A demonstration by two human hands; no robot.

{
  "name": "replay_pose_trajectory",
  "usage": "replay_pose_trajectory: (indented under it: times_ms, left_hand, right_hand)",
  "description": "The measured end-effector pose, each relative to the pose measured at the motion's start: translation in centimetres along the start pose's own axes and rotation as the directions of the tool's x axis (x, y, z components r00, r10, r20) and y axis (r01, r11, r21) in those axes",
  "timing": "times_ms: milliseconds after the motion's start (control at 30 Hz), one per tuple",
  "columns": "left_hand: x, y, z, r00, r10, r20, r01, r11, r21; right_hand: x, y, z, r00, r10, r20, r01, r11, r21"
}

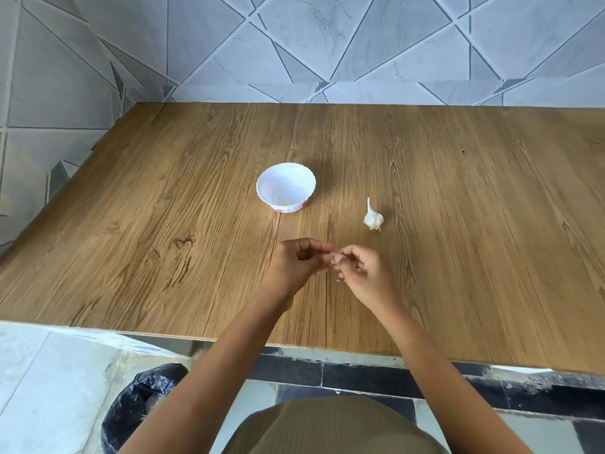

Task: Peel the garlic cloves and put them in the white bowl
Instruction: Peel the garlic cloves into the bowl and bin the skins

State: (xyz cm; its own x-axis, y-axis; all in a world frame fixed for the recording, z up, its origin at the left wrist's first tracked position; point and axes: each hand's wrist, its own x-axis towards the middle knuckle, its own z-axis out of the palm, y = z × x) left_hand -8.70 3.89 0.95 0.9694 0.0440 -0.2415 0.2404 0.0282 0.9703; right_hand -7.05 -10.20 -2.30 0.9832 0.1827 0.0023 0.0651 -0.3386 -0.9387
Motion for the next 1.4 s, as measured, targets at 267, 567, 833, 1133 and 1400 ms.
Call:
replay_pose_trajectory:
  times_ms: [267, 567, 833, 1133, 1400]
  left_hand:
    - [-0.6, -0.1, 0.1, 0.999, -0.032, 0.011, 0.032, 0.999, -0.024]
    - [-1.0, 0.0, -0.2, 0.985, -0.167, 0.045, 0.173, 0.966, -0.191]
    - [-1.3, -0.7, -0.2, 0.985, -0.17, 0.013, 0.169, 0.966, -0.197]
    - [-1.6, -0.2, -0.4, 0.99, 0.13, -0.046, -0.112, 0.953, 0.28]
    - [-1.7, -0.4, 0.0, 0.98, 0.193, -0.041, -0.176, 0.949, 0.26]
  right_hand:
    - [-0.4, -0.3, -0.3, 0.998, 0.054, 0.019, -0.054, 0.998, 0.021]
    - [-1.3, -0.8, 0.3, 0.976, 0.21, 0.051, -0.216, 0.938, 0.271]
    - [-1.9, -0.1, 0.9, 0.997, 0.054, -0.053, -0.055, 0.998, -0.019]
    - [-1.9, -1.0, -0.2, 0.983, 0.167, 0.074, -0.183, 0.895, 0.406]
    - [-1.4, -1.2, -1.3, 0.976, 0.183, 0.115, -0.214, 0.892, 0.398]
